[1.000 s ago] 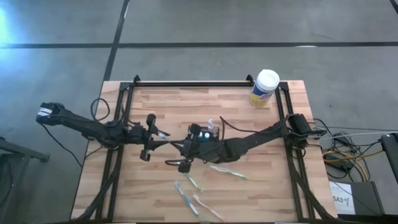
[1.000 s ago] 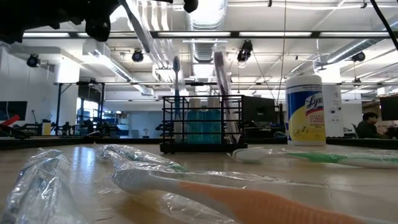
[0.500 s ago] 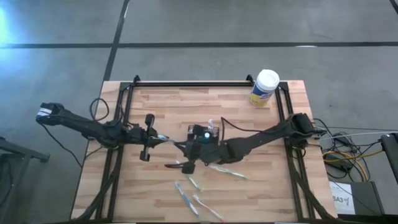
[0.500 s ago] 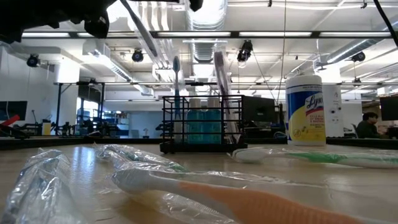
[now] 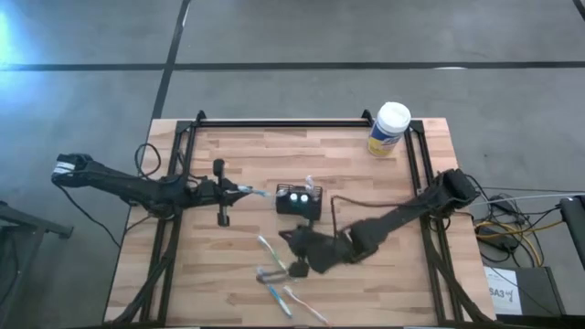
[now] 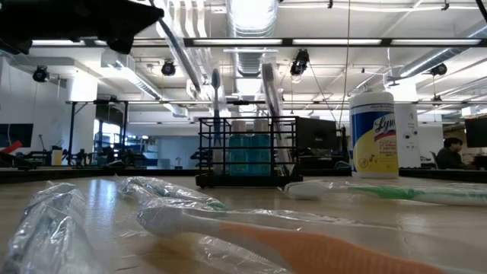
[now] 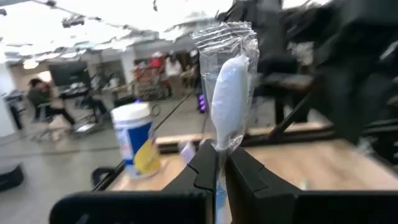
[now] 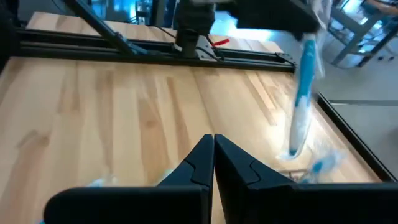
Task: Pick & Place toothbrushing station
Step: Put the right blue toothbrush into the black mesh organizer
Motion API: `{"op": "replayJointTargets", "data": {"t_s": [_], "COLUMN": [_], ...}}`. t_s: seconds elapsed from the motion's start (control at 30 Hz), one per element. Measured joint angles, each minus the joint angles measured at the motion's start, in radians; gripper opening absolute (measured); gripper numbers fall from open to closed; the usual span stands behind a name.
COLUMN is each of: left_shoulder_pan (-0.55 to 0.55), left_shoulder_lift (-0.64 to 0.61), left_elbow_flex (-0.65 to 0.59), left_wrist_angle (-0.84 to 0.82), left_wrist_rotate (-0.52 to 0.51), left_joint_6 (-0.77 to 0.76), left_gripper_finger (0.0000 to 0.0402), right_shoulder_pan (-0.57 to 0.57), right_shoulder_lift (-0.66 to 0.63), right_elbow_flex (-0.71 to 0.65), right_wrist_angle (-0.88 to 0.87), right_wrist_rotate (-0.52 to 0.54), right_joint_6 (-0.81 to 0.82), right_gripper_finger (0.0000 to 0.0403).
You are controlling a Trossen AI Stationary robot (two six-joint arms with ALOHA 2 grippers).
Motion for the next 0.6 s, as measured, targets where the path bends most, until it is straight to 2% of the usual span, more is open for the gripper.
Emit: {"op": "replayJointTargets", "data": {"t_s": [0.27, 0.47, 0.6], "left_shoulder_pan": [0.107, 0.14, 0.14], "left_shoulder_lift": [0.09, 0.207, 0.289], "left_elbow_flex": [0.041, 0.09, 0.125], "left_wrist_angle": [-0.041, -0.038, -0.036], "left_wrist_rotate": [0.008, 0.05, 0.053], "left_joint_6": [-0.002, -0.013, -0.009], "left_gripper_finger": [0.0014, 0.0014, 0.0014], "right_shoulder_pan": [0.142, 0.188, 0.199], "right_shoulder_lift": [0.0, 0.0, 0.0], "right_elbow_flex": [-0.068, -0.087, -0.092], "right_wrist_angle": [0.006, 0.004, 0.003], "right_wrist_rotate": [0.225, 0.302, 0.305], "right_joint_6": [0.045, 0.099, 0.104], "right_gripper_finger": [0.0008, 0.0008, 0.0008]}}
